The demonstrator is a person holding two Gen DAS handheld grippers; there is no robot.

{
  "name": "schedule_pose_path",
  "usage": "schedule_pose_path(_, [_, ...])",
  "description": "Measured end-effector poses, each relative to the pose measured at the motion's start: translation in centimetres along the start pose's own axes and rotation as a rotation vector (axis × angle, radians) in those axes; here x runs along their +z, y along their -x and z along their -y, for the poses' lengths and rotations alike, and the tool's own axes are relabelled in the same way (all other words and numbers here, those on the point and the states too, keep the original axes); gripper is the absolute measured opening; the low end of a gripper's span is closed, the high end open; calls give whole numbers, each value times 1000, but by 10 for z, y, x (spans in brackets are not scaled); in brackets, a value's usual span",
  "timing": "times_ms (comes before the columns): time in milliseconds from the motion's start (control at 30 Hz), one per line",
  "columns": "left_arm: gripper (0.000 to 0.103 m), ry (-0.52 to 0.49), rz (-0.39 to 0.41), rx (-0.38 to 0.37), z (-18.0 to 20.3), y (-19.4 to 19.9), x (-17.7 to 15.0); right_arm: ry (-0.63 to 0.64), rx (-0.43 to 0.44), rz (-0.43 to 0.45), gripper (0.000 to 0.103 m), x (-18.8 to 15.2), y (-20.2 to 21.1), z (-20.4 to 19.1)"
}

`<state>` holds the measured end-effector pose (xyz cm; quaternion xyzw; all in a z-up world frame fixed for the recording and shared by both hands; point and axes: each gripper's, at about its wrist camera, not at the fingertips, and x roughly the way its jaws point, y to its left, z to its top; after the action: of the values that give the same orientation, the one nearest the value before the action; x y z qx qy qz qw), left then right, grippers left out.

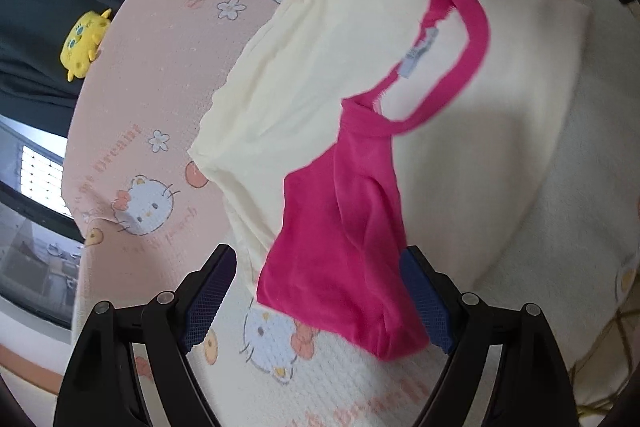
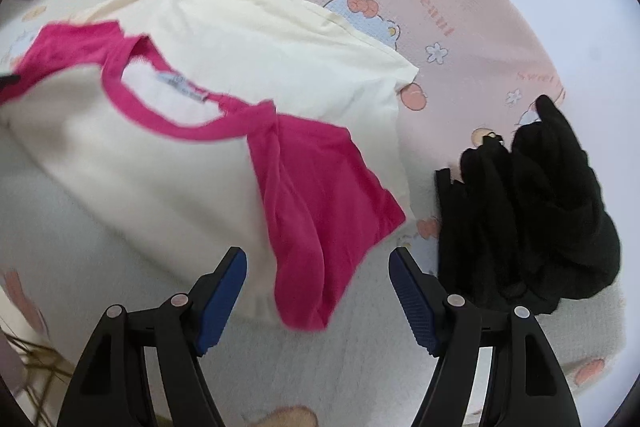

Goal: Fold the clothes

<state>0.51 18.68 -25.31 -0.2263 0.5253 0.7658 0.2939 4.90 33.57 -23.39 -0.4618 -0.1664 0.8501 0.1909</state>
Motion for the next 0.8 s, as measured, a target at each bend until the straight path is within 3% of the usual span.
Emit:
schedule_pose_path(100, [83,86,-17,-95,-14,-12,8,-56,84,-23,73,13,-8,7])
schedule_pose_path(367, [83,427,-67,-451,-63,-56,16,-335,366,-129,73,25,-54,56])
schedule_pose_path(600, [83,567,-82,-585,-67,-71,11,-369,465,-175,73,20,-75,63])
schedule_pose_path(800, [76,644,-166,-689,-61,-91,-3,-308,544,-170,73,27,-81,51])
